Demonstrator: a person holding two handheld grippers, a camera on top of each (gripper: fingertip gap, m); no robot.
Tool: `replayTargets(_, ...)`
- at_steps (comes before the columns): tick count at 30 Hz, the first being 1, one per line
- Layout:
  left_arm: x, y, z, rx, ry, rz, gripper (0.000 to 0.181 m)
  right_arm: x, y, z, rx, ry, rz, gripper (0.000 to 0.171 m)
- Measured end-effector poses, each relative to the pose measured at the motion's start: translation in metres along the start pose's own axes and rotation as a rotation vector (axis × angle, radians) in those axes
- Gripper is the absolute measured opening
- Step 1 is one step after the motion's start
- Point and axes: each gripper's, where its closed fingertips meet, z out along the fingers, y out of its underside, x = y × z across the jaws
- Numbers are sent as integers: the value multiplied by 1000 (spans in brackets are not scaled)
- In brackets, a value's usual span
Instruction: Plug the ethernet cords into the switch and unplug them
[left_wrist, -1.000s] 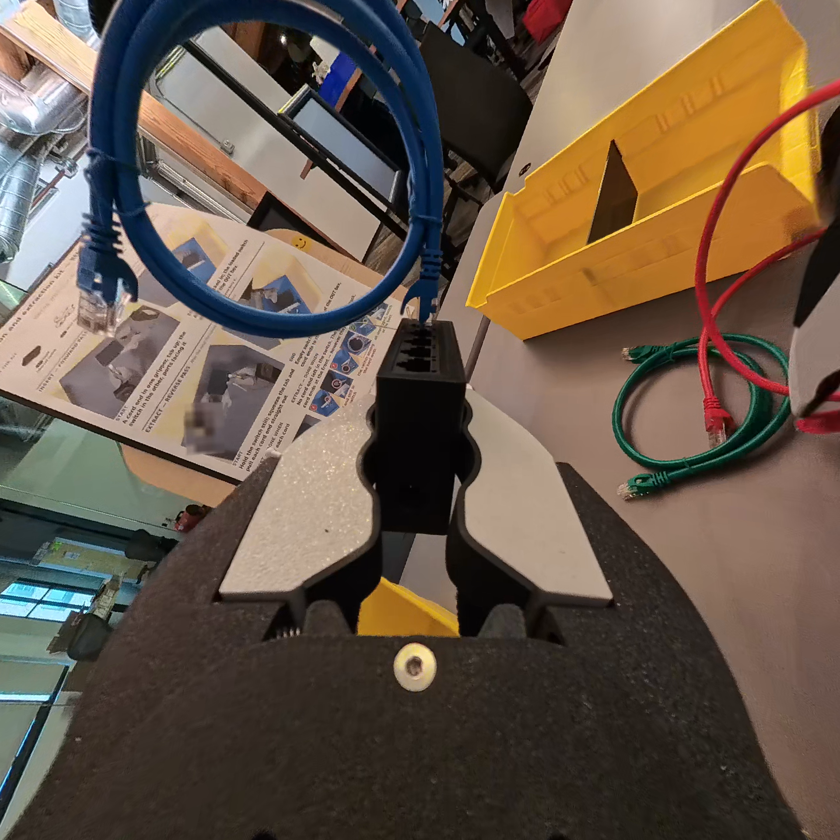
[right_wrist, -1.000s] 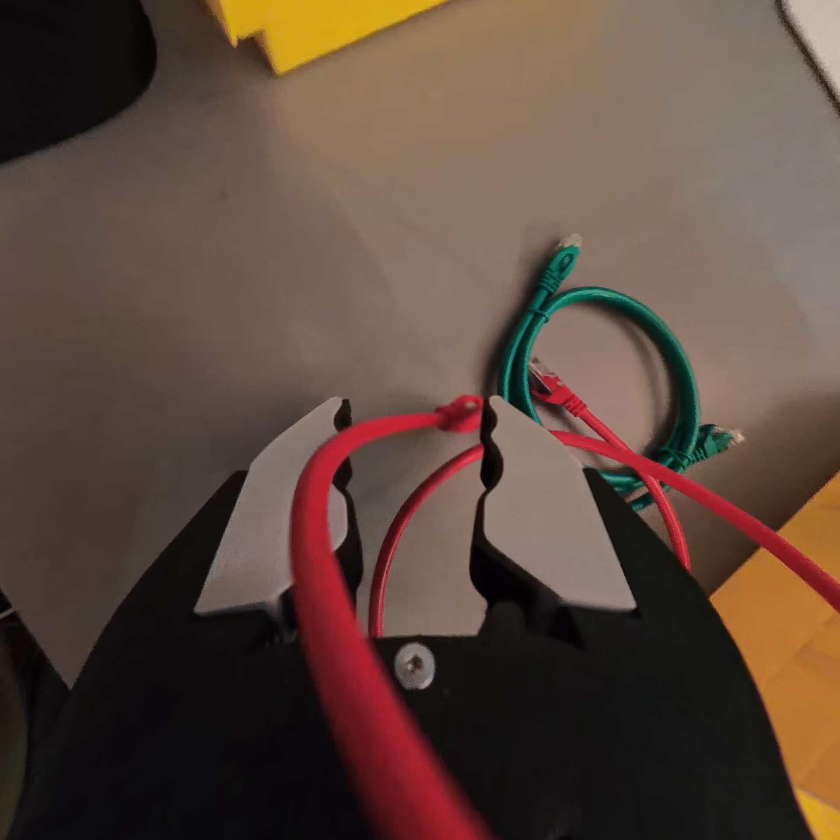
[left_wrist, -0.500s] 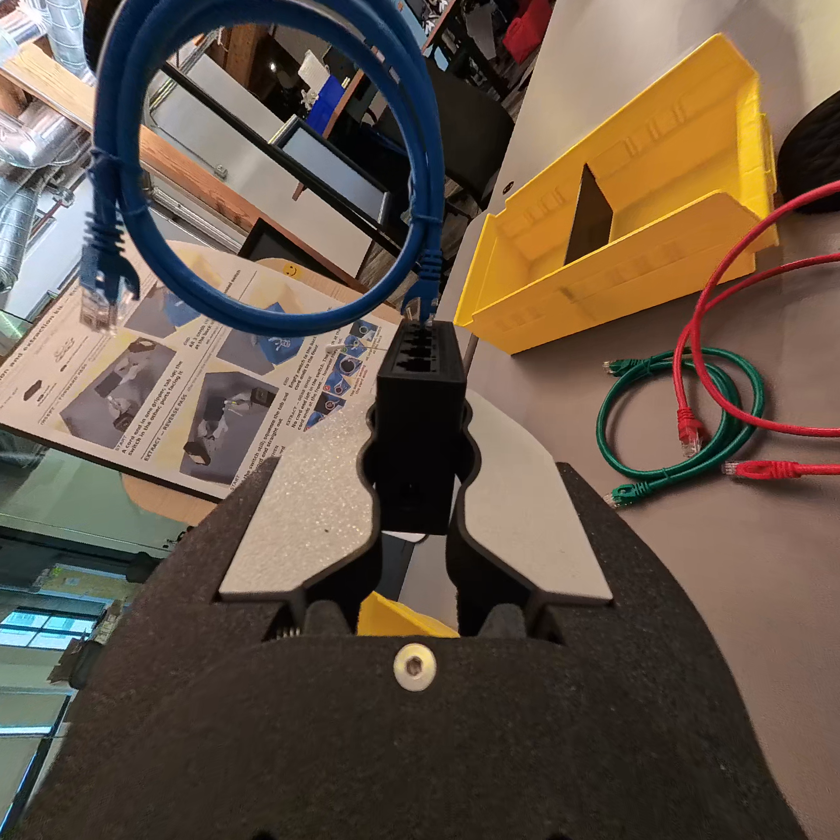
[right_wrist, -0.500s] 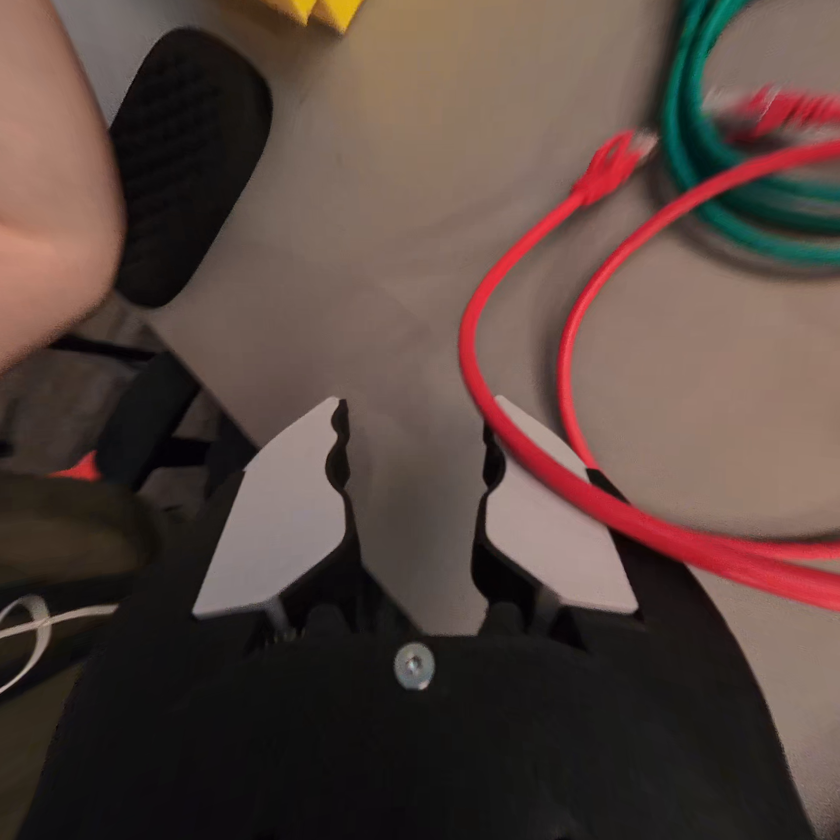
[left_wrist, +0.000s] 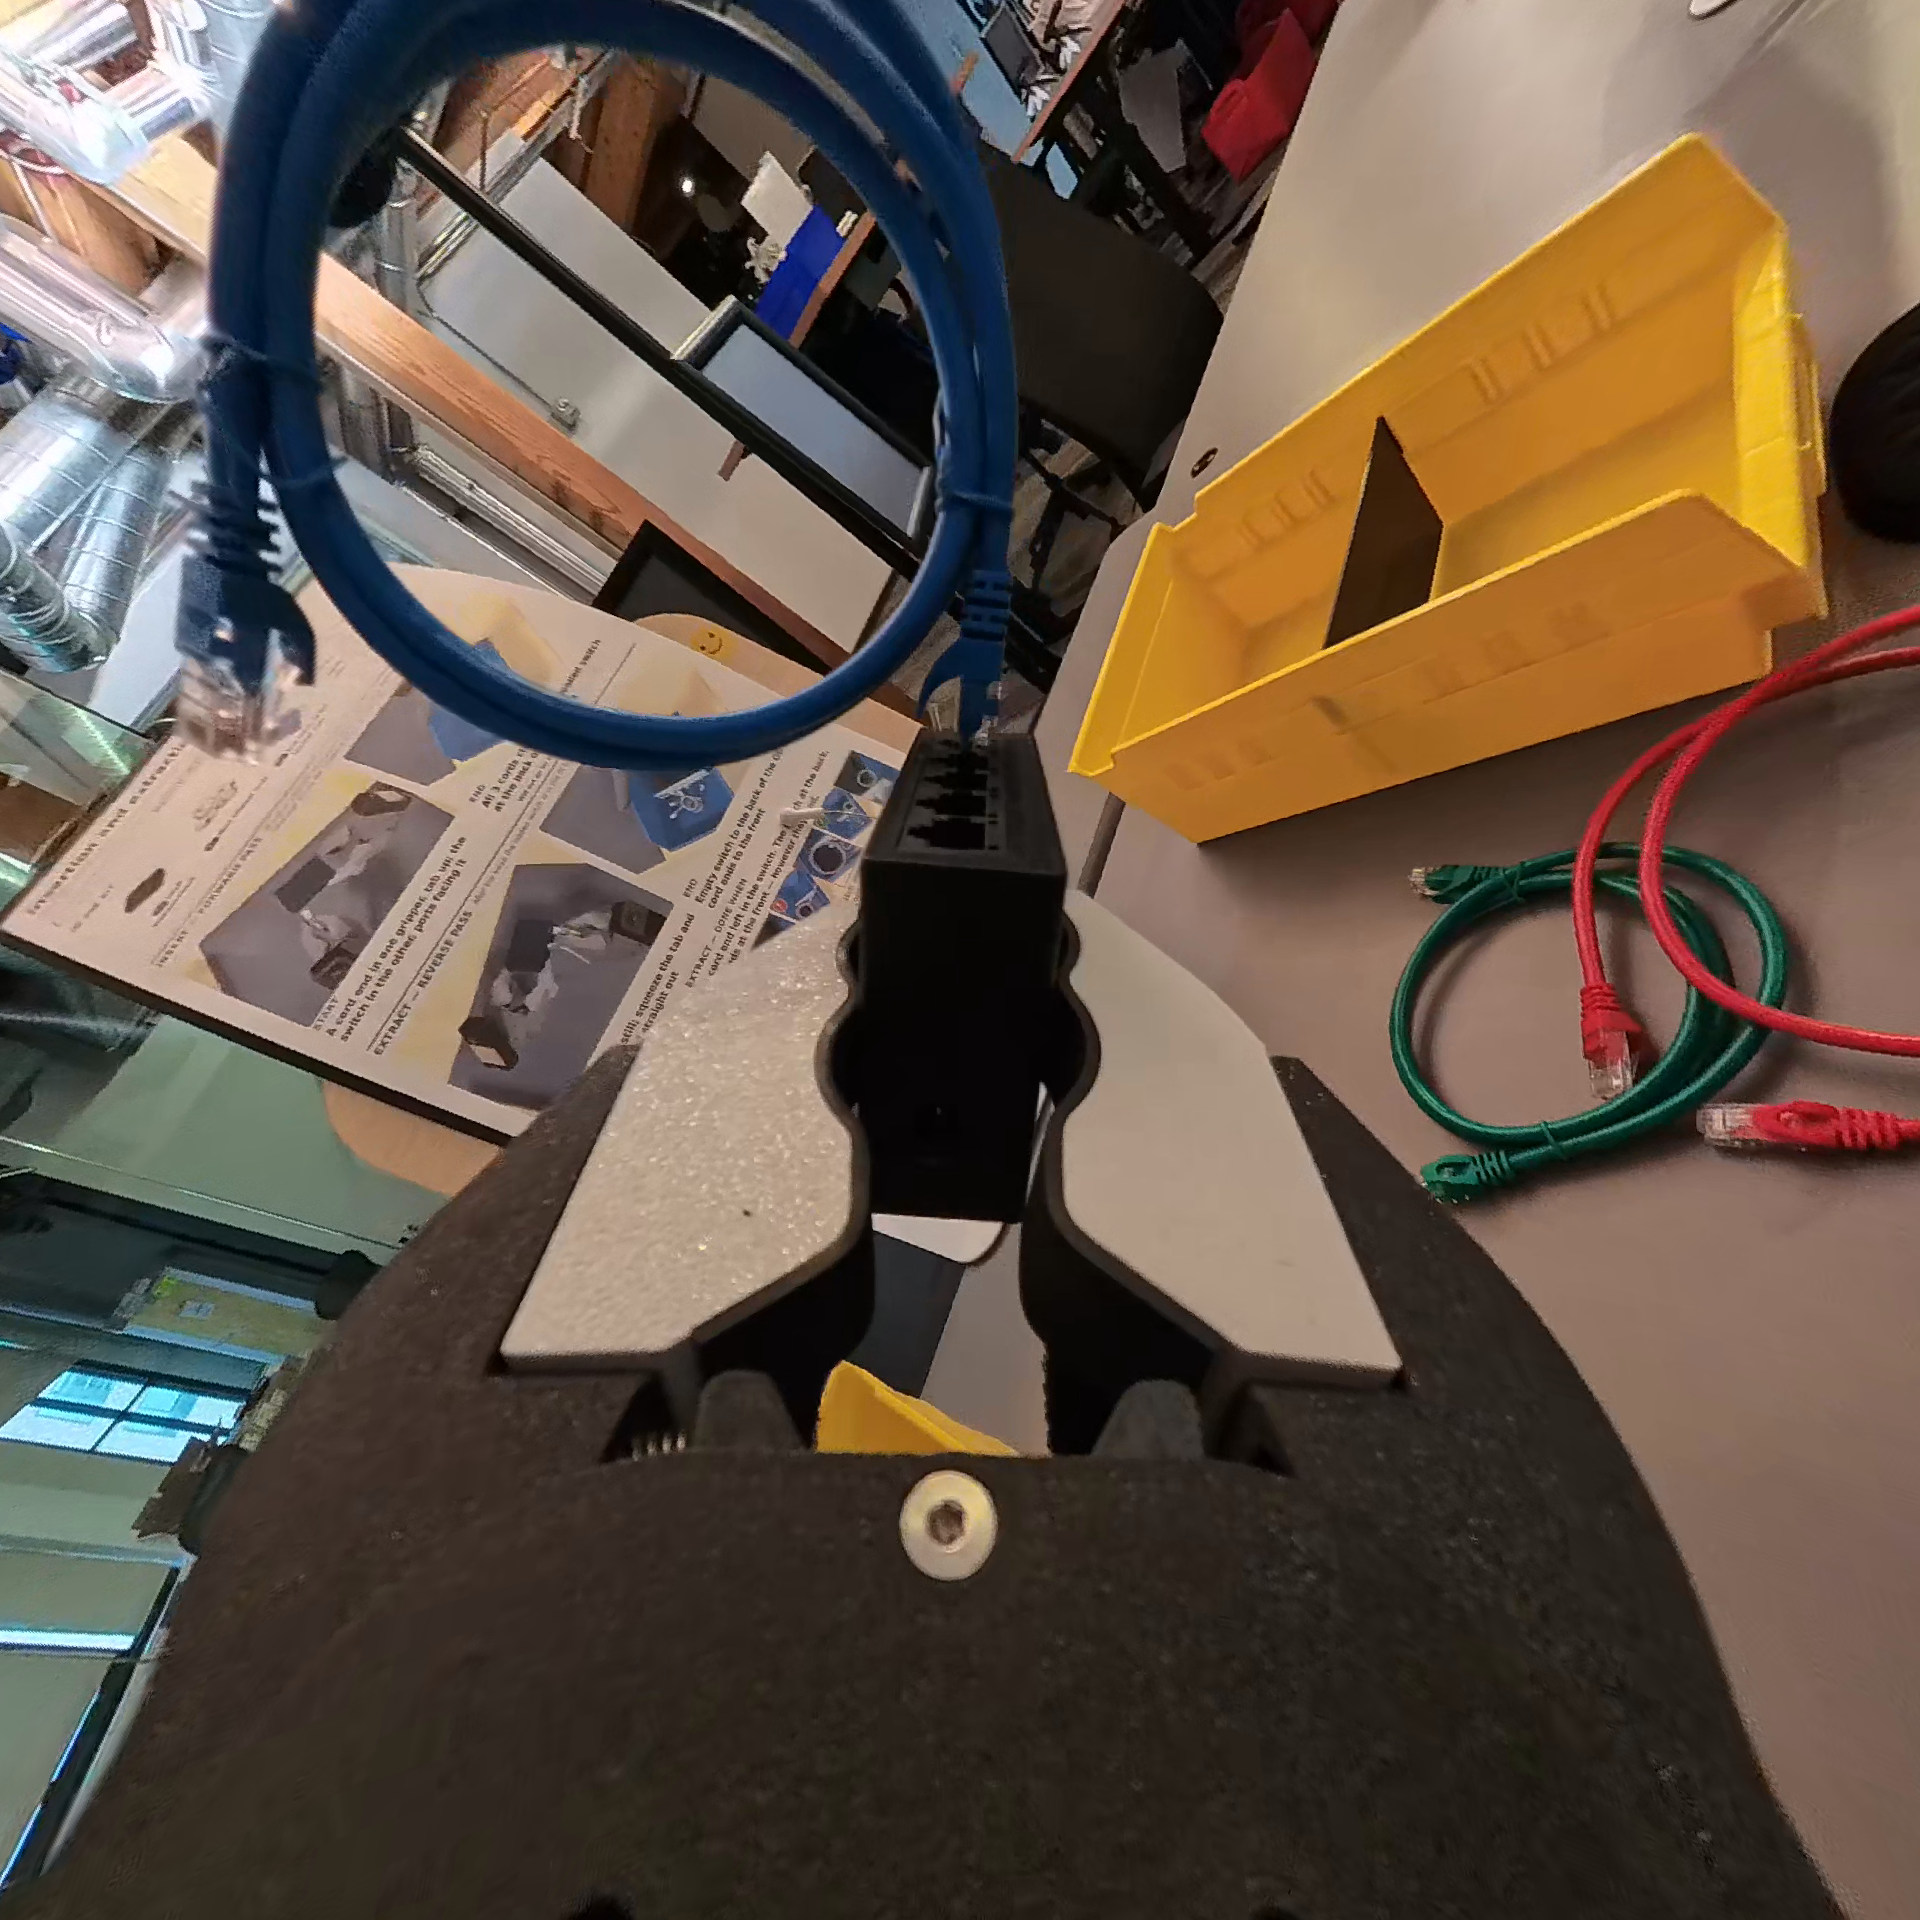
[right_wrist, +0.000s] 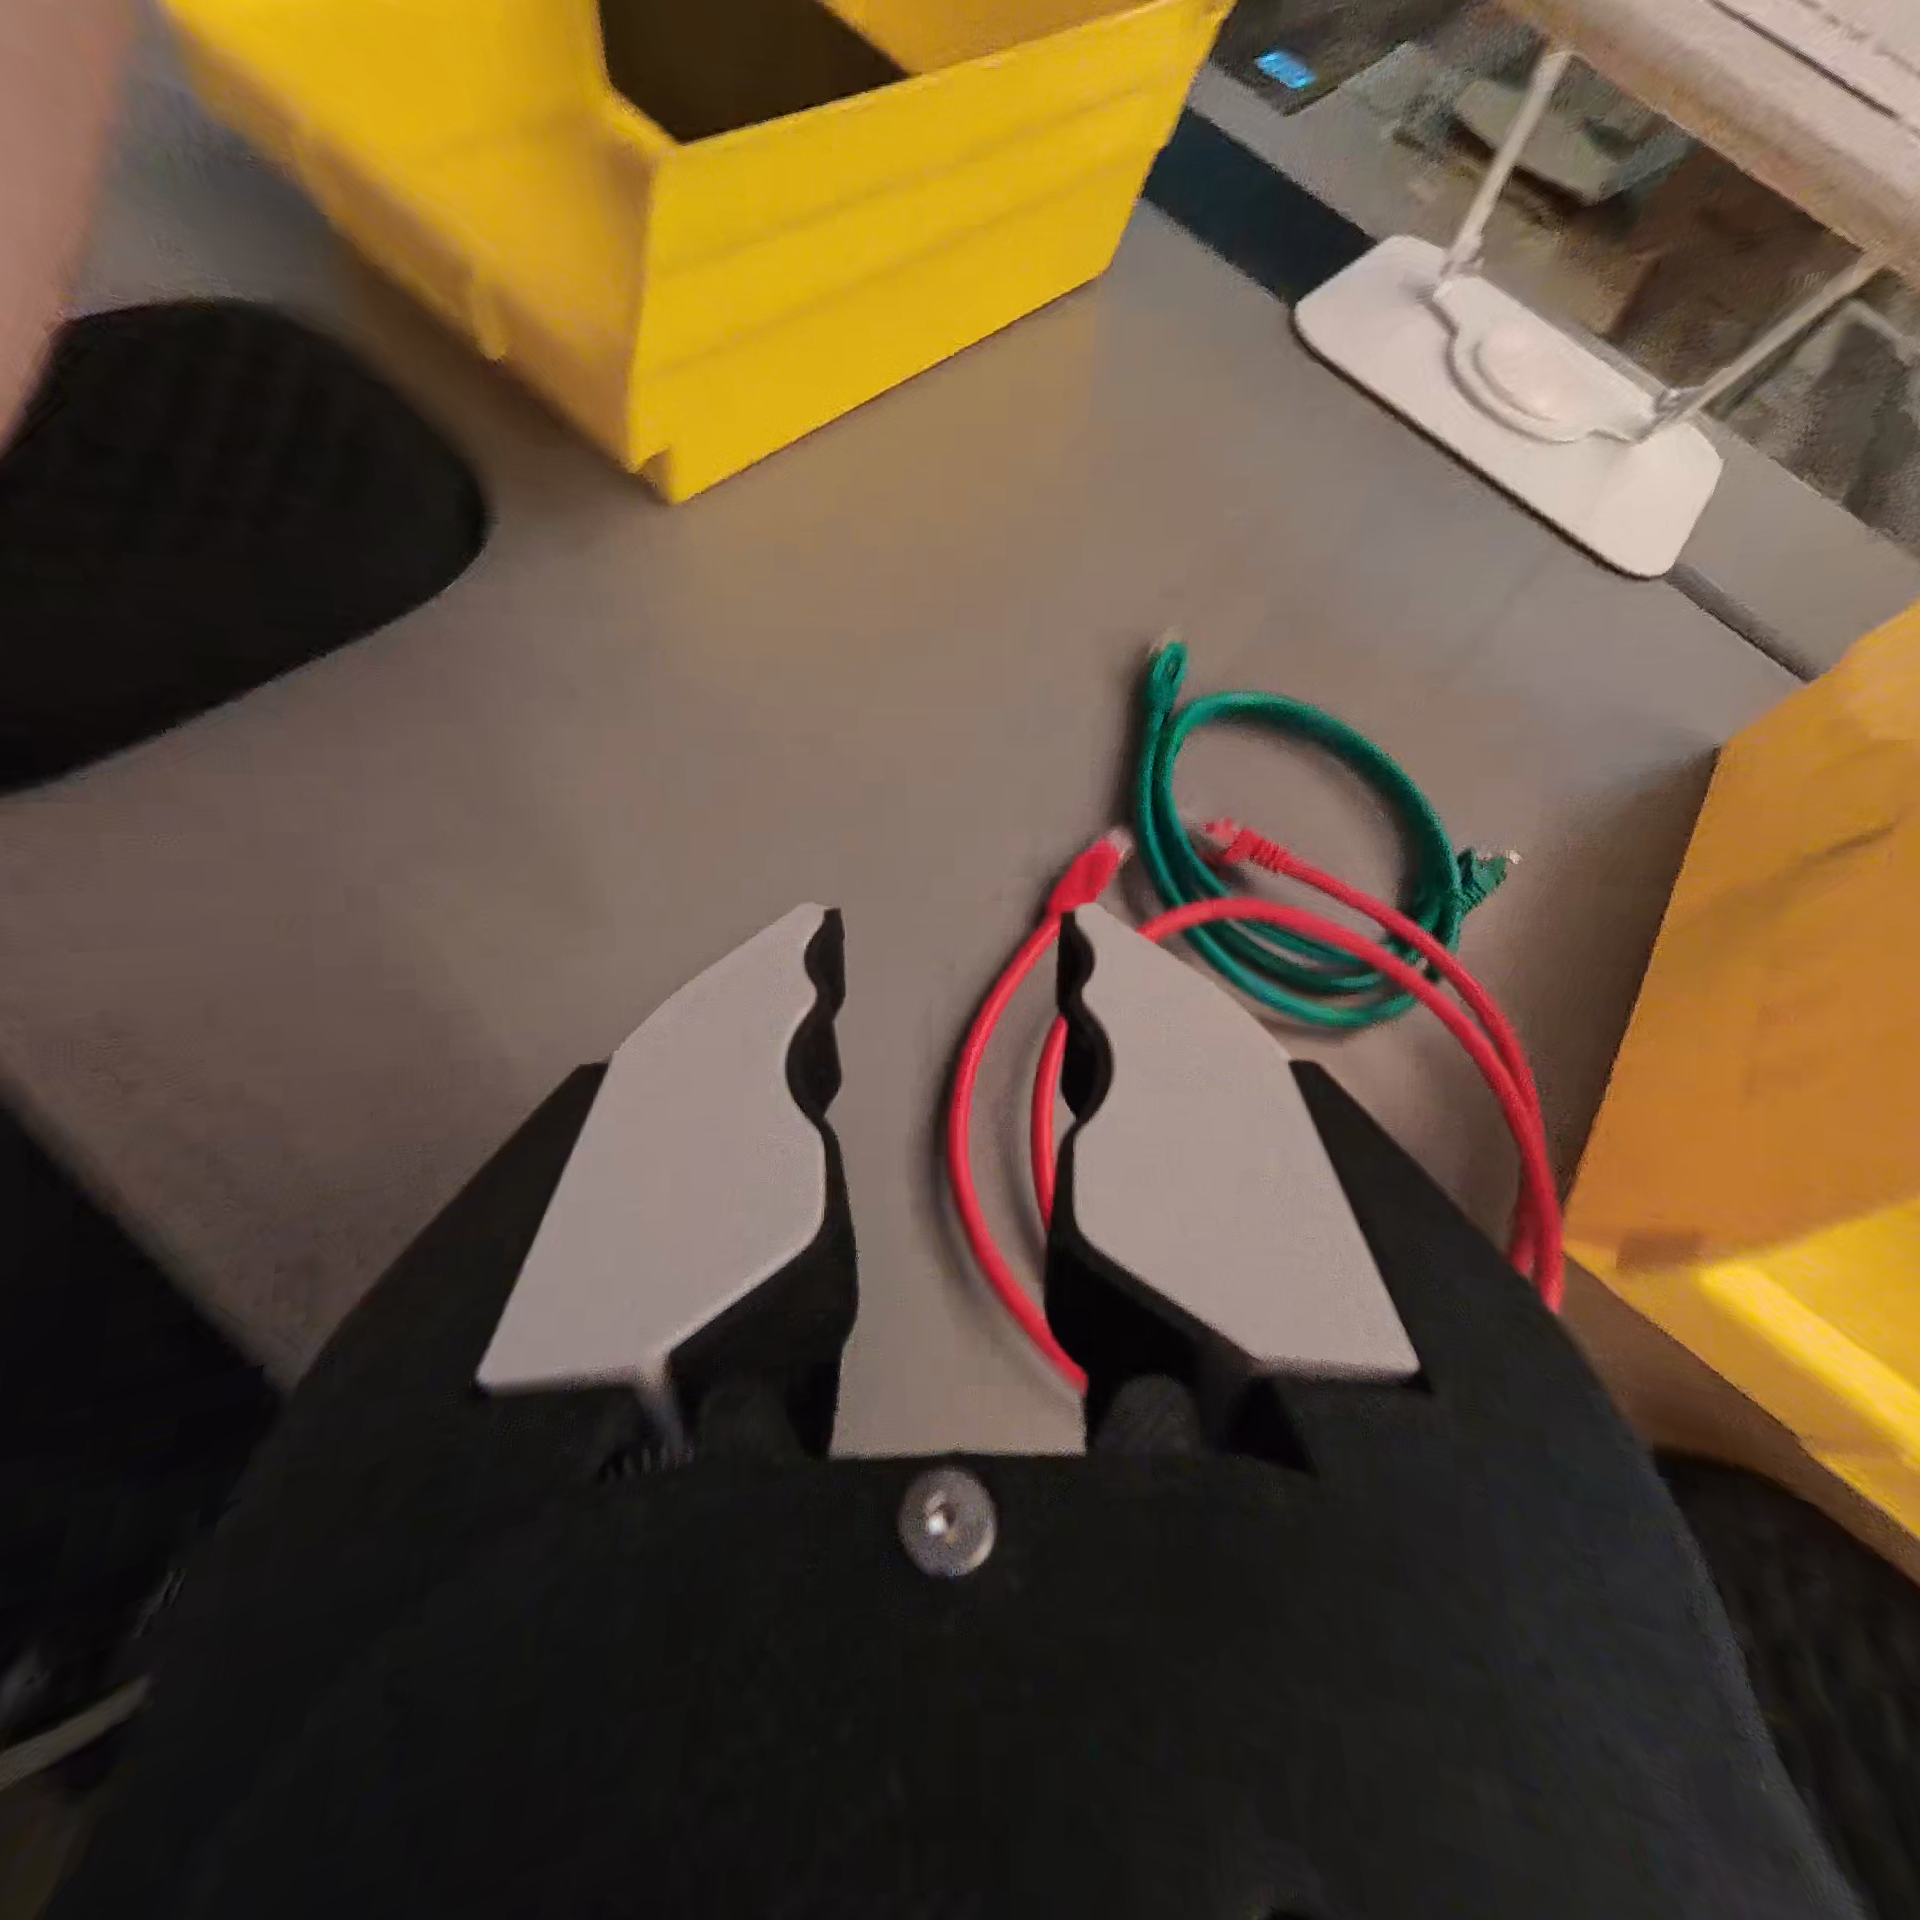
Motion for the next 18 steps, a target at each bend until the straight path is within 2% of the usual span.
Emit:
replayTargets(3,-3,-1,-2,5,-13,-11,30,15,5,47,-35,101,55,39)
replayTargets(5,-5,0,-3,2,-21,-9,30,26,15,65,-88,159,94,34)
replayTargets(7,-6,-2,-4,7,-24,-16,30,31,20,73,-111,171,145,27)
replayTargets(14,-10,-8,-9,33,-32,-19,30,42,24,85,-180,216,180,27)
replayTargets(18,-10,-13,-13,48,-35,-18,30,36,33,94,-209,180,218,26)
